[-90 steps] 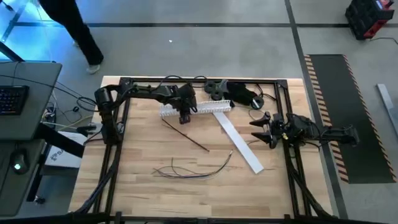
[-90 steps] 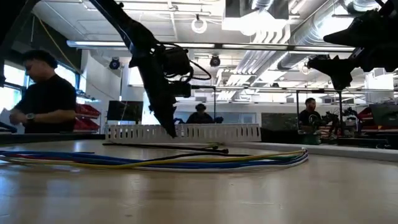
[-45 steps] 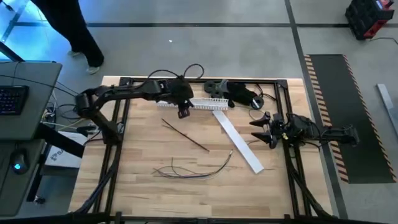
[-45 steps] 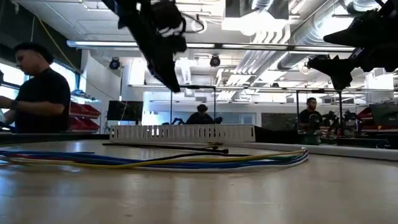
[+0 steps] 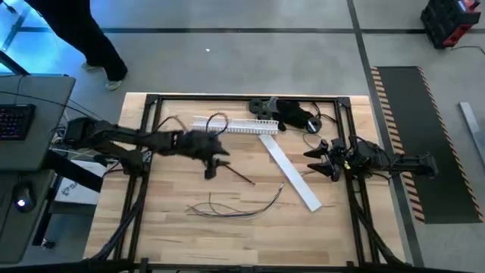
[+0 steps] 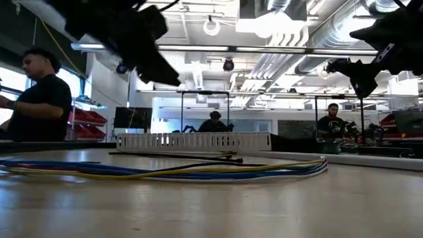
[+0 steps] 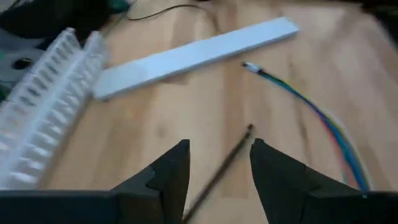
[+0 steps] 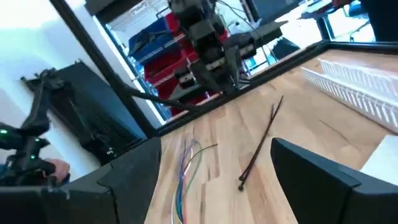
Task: Ziptie cables
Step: Wrap the wire cables with the black zip tie
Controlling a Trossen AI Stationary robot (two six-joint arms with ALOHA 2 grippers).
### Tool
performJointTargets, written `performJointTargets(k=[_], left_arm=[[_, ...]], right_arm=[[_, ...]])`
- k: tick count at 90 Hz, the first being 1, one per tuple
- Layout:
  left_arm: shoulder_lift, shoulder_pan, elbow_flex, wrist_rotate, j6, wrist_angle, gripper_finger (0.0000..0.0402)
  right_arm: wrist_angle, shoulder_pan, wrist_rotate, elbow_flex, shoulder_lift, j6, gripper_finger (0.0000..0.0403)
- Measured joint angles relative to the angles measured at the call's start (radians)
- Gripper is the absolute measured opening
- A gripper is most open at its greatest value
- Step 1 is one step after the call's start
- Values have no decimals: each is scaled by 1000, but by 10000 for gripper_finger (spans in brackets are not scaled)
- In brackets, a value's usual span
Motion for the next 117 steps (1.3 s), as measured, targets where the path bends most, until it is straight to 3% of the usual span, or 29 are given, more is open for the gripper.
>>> performJointTargets(k=[11,21,37,47,76,96,117], left_arm=[[-1,-62,-94,-66,-37,158,147],[0,-100,-122,-152,-63,173,147],[0,-134,-124,-206,-71,183,147],[0,-151,-124,-241,-56,188,147],[0,-166,-124,-288,-45,191,147],[0,-166,-124,-288,-62,205,147],[0,-196,-124,-312,-116,145,147]], right_arm=[[0,0,5,0,-1,-61,286],[14,0,37,0,-1,-49,286],[168,-2,385,0,10,125,286],[265,5,369,0,84,78,286],[773,88,371,39,632,-106,286],[780,113,374,263,1025,-135,286],[701,112,376,500,1284,-159,286]])
